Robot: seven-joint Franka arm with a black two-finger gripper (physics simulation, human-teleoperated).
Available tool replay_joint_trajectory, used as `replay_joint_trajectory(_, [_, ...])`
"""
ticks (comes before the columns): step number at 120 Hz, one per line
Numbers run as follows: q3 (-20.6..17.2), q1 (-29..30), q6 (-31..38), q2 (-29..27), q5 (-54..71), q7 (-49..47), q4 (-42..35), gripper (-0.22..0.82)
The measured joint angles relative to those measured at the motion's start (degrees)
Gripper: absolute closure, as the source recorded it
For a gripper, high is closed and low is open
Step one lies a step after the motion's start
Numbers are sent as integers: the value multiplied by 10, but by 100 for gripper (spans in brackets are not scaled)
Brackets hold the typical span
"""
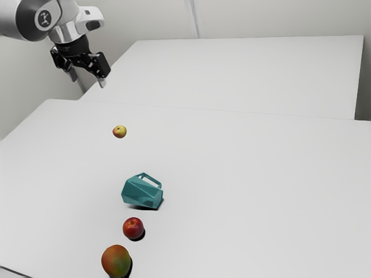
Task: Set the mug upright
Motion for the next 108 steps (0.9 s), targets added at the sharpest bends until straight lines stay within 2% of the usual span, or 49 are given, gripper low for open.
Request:
replay_joint_trajectory(39, [5,24,10,15,-8,14,-2,0])
replay_joint_trajectory(60, [7,97,-14,42,-105,21,-6,0])
replay_joint_trajectory(85, [7,186,-51,87,-215,31,-59,0])
replay_joint_trajectory(99, [7,219,-62,116,-273,38,-99,0])
replay_joint_trajectory(108, [7,218,-67,136,-294,43,-106,0])
